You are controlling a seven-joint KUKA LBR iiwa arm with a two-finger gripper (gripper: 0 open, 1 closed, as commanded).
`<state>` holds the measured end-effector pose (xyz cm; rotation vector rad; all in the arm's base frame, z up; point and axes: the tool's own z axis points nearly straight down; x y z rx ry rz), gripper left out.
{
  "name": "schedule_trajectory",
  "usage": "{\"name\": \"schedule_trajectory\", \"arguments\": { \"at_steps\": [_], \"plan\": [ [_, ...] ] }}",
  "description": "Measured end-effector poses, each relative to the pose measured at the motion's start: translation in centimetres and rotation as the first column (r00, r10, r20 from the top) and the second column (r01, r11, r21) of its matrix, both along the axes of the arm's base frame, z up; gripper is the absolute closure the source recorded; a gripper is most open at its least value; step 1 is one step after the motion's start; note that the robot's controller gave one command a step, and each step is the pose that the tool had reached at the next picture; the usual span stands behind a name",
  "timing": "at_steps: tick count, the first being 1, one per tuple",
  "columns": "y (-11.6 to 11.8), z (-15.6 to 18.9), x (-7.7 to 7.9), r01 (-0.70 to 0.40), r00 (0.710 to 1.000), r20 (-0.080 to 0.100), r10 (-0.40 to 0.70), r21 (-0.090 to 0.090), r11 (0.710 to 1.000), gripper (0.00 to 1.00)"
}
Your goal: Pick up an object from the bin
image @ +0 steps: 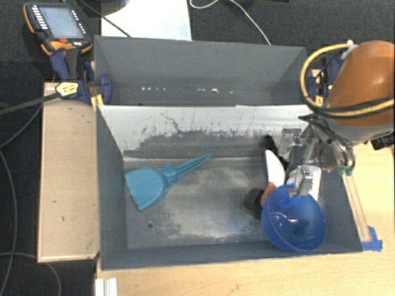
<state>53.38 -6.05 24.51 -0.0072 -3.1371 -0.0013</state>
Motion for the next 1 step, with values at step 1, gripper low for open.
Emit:
{"name": "schedule_trajectory", "arguments": {
  "at_steps": [1],
  "plan": [
    [0.03,0.43,0.15,-0.003,1.000,0.009,0.003,-0.001,1.000,0.00]
  ]
}}
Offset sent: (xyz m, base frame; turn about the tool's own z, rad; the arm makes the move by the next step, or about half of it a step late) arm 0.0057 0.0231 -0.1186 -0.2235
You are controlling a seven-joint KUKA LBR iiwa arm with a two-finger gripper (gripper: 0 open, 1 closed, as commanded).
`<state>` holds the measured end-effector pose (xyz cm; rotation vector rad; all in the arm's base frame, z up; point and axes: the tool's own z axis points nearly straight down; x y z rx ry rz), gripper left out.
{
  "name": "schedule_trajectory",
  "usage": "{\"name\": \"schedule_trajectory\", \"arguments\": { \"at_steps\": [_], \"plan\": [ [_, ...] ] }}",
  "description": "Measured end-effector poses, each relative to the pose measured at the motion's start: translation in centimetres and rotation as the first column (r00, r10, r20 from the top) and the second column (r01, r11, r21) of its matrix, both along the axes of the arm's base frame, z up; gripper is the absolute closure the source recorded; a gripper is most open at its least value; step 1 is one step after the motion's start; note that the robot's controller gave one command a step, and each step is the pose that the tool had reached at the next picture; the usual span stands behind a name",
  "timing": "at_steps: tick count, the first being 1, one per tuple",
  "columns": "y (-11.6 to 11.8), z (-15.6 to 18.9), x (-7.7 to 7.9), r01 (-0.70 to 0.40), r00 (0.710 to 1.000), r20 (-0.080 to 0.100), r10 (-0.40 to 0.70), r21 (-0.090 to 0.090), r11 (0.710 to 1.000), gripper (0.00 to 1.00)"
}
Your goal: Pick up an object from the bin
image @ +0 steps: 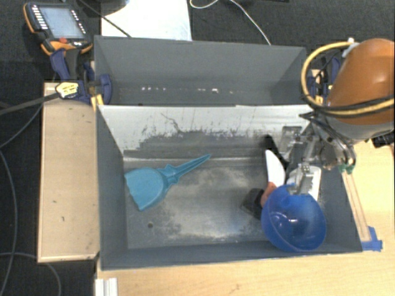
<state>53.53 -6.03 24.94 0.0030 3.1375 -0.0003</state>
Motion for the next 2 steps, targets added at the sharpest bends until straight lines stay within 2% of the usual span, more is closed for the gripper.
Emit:
{"name": "schedule_trajectory", "arguments": {
  "at_steps": [1,2],
  "plan": [
    [1.4,-7.4,0.4,-0.136,0.991,-0.001,0.136,0.000,0.991,0.00],
    [2.6,-10.0,-1.8,-0.299,0.954,0.000,0.299,0.000,0.954,0.00]
  ]
}}
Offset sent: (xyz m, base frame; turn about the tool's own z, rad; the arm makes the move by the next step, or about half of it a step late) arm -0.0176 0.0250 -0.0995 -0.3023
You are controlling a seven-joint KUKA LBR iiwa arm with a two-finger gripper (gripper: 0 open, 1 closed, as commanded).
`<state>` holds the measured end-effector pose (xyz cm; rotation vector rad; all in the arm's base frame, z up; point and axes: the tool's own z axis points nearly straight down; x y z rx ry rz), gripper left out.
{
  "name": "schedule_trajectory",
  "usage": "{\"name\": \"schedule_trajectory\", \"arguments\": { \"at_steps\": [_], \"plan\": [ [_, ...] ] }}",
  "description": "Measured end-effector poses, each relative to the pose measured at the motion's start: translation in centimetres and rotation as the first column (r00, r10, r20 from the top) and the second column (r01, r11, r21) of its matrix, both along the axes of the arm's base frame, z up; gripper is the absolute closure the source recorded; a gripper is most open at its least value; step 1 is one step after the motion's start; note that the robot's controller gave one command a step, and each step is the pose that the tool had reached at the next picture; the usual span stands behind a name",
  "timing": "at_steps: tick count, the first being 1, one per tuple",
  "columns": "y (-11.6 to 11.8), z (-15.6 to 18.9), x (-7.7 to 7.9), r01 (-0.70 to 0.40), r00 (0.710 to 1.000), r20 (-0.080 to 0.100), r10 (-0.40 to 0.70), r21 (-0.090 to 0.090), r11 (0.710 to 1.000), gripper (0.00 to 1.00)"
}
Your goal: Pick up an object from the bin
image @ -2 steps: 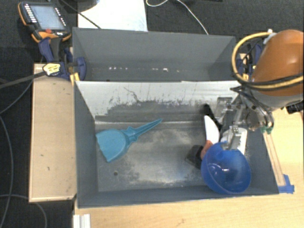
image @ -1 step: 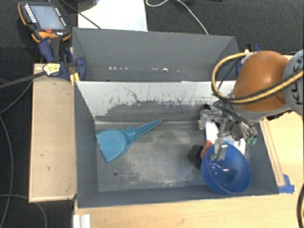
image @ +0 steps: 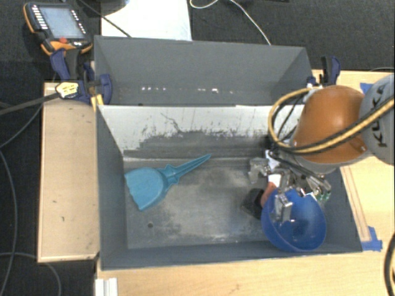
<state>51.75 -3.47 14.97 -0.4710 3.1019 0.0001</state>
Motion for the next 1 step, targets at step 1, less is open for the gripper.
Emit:
{"name": "schedule_trajectory", "arguments": {
  "at_steps": [1],
  "plan": [
    [-1.64,-5.84,-0.61,-0.138,0.990,0.007,0.138,0.000,0.990,0.00]
  ]
}}
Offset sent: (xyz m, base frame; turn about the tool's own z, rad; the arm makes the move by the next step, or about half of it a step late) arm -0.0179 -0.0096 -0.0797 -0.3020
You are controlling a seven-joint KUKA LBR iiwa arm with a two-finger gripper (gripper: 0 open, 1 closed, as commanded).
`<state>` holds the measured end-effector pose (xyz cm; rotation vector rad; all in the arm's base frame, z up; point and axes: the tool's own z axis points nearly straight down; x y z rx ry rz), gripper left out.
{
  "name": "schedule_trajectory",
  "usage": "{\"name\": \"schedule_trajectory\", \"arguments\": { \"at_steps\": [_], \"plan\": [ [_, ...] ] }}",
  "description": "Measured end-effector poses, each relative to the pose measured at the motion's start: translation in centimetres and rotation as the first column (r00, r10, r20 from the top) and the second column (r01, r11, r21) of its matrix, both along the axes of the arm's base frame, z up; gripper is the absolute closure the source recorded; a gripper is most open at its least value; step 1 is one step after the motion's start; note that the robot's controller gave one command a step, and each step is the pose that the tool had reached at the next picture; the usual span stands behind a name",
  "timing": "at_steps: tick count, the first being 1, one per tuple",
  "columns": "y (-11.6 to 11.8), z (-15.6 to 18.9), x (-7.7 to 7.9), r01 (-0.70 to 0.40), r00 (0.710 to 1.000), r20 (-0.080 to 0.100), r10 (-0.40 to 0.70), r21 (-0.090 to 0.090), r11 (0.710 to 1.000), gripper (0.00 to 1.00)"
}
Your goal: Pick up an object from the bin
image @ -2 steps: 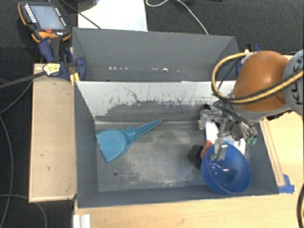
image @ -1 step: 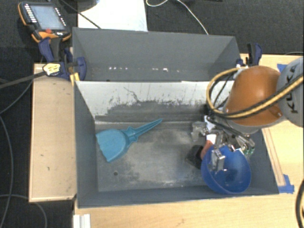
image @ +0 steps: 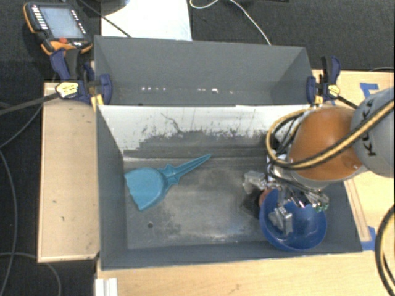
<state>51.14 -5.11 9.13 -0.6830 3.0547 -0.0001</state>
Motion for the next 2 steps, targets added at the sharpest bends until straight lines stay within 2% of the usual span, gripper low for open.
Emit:
{"name": "schedule_trajectory", "arguments": {
  "at_steps": [1,2],
  "plan": [
    [0.93,-0.85,-0.14,-0.166,0.986,0.017,0.166,-0.005,0.986,1.00],
    [1.00,-0.92,-0.10,-0.168,0.986,0.018,0.168,-0.004,0.986,1.00]
  ]
}}
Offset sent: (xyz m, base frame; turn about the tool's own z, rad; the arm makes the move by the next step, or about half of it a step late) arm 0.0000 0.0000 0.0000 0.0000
